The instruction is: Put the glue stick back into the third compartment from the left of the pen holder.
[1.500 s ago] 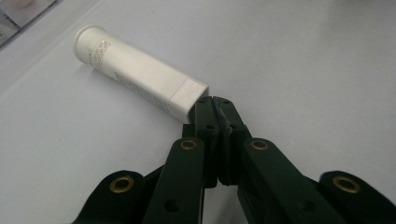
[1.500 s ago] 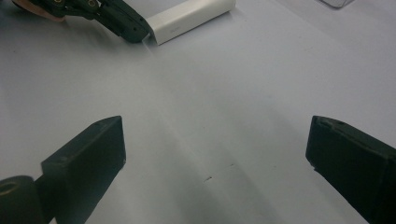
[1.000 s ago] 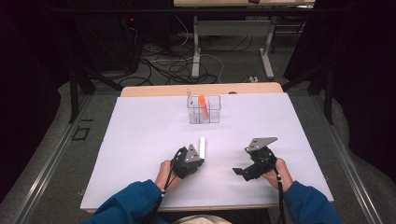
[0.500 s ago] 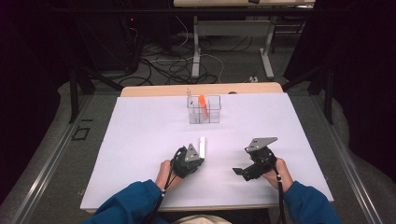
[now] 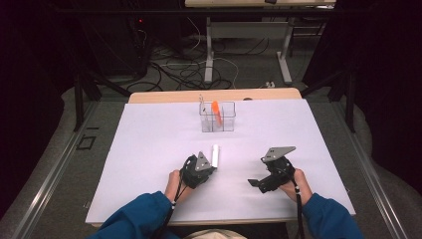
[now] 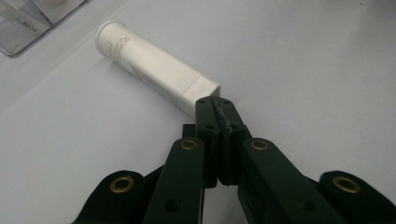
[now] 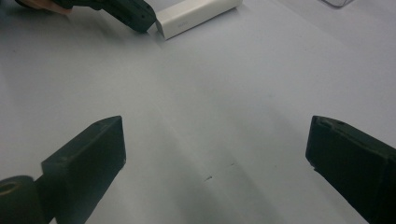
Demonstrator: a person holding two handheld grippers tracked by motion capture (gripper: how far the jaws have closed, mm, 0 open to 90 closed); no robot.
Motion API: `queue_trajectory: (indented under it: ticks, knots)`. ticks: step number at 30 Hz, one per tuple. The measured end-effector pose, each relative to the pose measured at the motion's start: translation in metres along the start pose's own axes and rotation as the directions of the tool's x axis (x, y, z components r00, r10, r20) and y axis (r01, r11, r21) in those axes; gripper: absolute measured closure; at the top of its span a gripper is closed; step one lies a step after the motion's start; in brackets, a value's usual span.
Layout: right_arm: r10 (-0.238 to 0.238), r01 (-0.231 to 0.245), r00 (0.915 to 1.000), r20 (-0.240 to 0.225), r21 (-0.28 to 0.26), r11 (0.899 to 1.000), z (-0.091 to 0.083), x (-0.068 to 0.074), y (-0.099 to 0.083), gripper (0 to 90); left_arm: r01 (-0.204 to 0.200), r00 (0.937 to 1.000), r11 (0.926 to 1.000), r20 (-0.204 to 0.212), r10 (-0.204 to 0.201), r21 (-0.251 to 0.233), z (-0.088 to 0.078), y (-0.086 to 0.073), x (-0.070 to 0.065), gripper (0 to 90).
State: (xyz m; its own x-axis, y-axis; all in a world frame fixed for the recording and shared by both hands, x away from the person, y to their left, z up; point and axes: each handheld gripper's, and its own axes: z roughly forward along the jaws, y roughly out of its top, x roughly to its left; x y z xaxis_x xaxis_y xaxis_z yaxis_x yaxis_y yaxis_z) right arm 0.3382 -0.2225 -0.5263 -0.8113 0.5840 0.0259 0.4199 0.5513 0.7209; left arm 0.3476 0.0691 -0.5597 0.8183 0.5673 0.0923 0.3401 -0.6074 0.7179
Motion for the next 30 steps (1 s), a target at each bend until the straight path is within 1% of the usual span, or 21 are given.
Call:
queue_trajectory:
  ticks: [1,2,7,9,11,13,14,15,16,17,18,19,20,21,22,23,24,26,27,28,30]
  knots:
    - [0.000,0.000,1.0000,-0.001,0.000,1.000,0.0001,0.0000,0.0000,4.1,0.008,0.9998,0.9999,-0.016,-0.009,-0.015,0.0009,-0.0006,-0.0005,89.5]
    - [0.000,0.000,1.0000,-0.001,0.000,1.000,0.0000,0.0000,0.0000,4.1,0.008,0.9998,0.9998,-0.019,-0.008,-0.018,0.0010,-0.0006,0.0001,89.5]
    - [-0.006,0.006,1.0000,0.001,-0.001,1.000,0.0000,-0.0004,0.0002,4.1,0.012,0.9995,0.9998,-0.029,-0.013,-0.014,0.0009,-0.0004,0.0017,89.5]
    - [-0.001,0.001,1.0000,0.004,0.000,1.000,-0.0003,0.0001,0.0001,4.1,0.014,0.9996,0.9999,-0.023,-0.014,0.003,-0.0006,0.0003,0.0033,89.5]
    - [0.001,-0.001,1.0000,0.001,-0.012,1.000,0.0006,0.0000,-0.0002,4.1,0.020,0.9995,0.9997,-0.024,-0.020,-0.013,-0.0001,0.0006,0.0020,89.5]
    - [0.001,-0.001,1.0000,0.002,-0.009,1.000,0.0002,0.0001,-0.0001,4.1,0.007,0.9998,0.9997,-0.021,-0.007,-0.022,0.0000,0.0017,-0.0010,89.5]
    - [0.002,-0.002,1.0000,0.004,-0.012,1.000,0.0003,0.0001,-0.0001,4.1,0.004,0.9999,0.9998,-0.010,-0.005,-0.022,0.0006,0.0022,-0.0025,89.5]
    - [0.002,-0.002,1.0000,0.005,-0.018,1.000,0.0009,0.0001,-0.0003,4.1,-0.004,0.9999,0.9998,-0.014,0.003,-0.021,0.0015,0.0028,-0.0035,89.5]
    - [0.001,-0.001,1.0000,0.003,-0.027,1.000,0.0016,-0.0001,-0.0005,4.1,-0.001,1.0000,1.0000,-0.004,0.001,-0.004,0.0015,0.0034,-0.0041,89.5]
    - [-0.002,0.002,1.0000,-0.001,0.023,1.000,-0.0014,-0.0003,0.0008,4.1,-0.006,0.9999,0.9999,-0.009,0.006,-0.010,0.0034,0.0036,-0.0039,89.5]
    - [-0.003,0.003,1.0000,0.003,0.021,1.000,-0.0015,-0.0001,0.0008,4.1,-0.003,0.9998,1.0000,-0.019,0.003,-0.009,0.0046,0.0035,-0.0043,89.5]
    - [0.000,0.000,1.0000,0.006,-0.012,1.000,0.0005,0.0003,0.0000,4.1,-0.007,0.9999,1.0000,-0.014,0.007,-0.001,0.0051,0.0040,-0.0032,89.5]
    - [0.001,-0.001,1.0000,0.008,-0.033,0.999,0.0016,0.0005,-0.0005,4.1,0.003,0.9997,1.0000,-0.024,-0.003,-0.008,0.0063,0.0035,-0.0033,89.5]
    - [-0.004,0.003,1.0000,0.005,0.026,1.000,-0.0020,0.0002,0.0011,4.1,0.004,0.9996,1.0000,-0.027,-0.004,-0.007,0.0062,0.0035,-0.0024,89.5]
    - [-0.004,0.004,1.0000,0.004,0.022,1.000,-0.0017,0.0001,0.0009,4.1,0.001,0.9995,1.0000,-0.031,-0.001,-0.005,0.0060,0.0037,-0.0014,89.5]
    - [0.000,0.000,1.0000,0.002,-0.001,1.000,-0.0003,0.0001,0.0002,4.1,0.001,0.9997,1.0000,-0.023,-0.001,0.001,0.0052,0.0043,0.0000,89.5]
    - [-0.009,0.009,1.0000,0.001,-0.004,1.000,-0.0001,-0.0007,0.0003,4.1,0.004,0.9994,1.0000,-0.034,-0.004,-0.005,0.0057,0.0040,0.0002,89.5]
    - [0.002,-0.002,1.0000,0.004,-0.012,1.000,0.0003,0.0001,-0.0001,4.1,0.009,0.9990,0.9999,-0.043,-0.009,-0.010,0.0060,0.0041,0.0016,89.5]
    - [-0.009,0.009,1.0000,0.001,-0.004,1.000,-0.0001,-0.0006,0.0003,4.1,0.011,0.9988,0.9999,-0.047,-0.011,-0.011,0.0060,0.0042,0.0026,89.5]
    - [0.000,0.000,1.0000,0.001,-0.001,1.000,-0.0005,0.0002,0.0003,4.1,0.010,0.9990,0.9999,-0.043,-0.010,0.002,0.0051,0.0046,0.0041,89.5]
    - [0.000,0.000,1.0000,0.004,-0.002,1.000,-0.0006,0.0000,0.0004,4.1,0.014,0.9984,0.9999,-0.054,-0.015,-0.010,0.0066,0.0042,0.0051,89.5]
